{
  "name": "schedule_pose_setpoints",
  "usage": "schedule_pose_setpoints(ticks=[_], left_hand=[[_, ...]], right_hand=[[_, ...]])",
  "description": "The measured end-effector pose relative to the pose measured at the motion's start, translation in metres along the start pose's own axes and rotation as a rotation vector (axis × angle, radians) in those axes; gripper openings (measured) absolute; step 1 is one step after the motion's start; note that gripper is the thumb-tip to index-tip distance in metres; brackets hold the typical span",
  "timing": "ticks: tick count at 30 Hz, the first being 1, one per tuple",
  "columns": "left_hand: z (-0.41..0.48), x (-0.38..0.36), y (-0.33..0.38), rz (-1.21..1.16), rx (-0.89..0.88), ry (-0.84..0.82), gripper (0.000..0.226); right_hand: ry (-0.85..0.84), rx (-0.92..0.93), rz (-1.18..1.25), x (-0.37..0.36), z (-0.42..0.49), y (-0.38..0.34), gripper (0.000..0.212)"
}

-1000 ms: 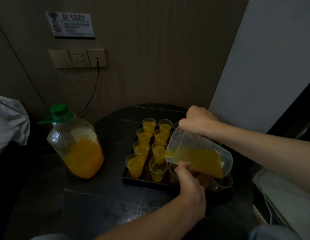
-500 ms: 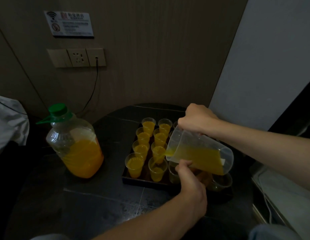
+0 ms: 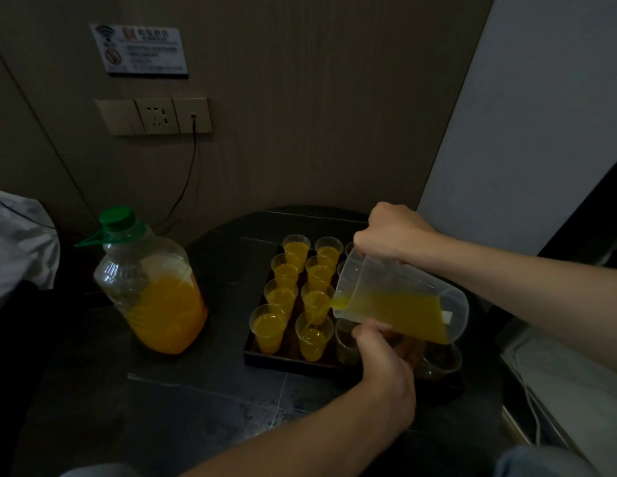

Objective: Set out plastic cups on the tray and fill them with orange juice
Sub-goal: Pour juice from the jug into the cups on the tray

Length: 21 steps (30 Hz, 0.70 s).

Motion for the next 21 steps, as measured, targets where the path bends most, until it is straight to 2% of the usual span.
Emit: schedule_pose_setpoints(ticks=[4,18,21], left_hand=[[-0.0004,-0.0042,0.0009,-0.007,0.001,-0.007,0.038],[-0.0007,-0.003,0.0003,-0.013,-0.003,0.001,0.047],[-0.0012,-0.0023,-0.0002,-0.011,-0.006,0.001,0.041]], right_hand=[[0.017,0.008,-0.011,0.0037,-0.0009,-0.0016,0.025],[0.021,0.019,-0.033,0.0047,-0.0029,-0.0057,0.026],[0.022,0.017,-0.036,0.0045,-0.0028,-0.0055,0.026]])
Point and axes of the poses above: each hand's wrist, its own z-axis towards the middle knuckle, its own x-axis out of the back of the hand, y = z × x, the point moved 1 cm from there along z, towards the middle knuckle, and after that the axes turned 2 degrees about x, right-handed, at the moved point
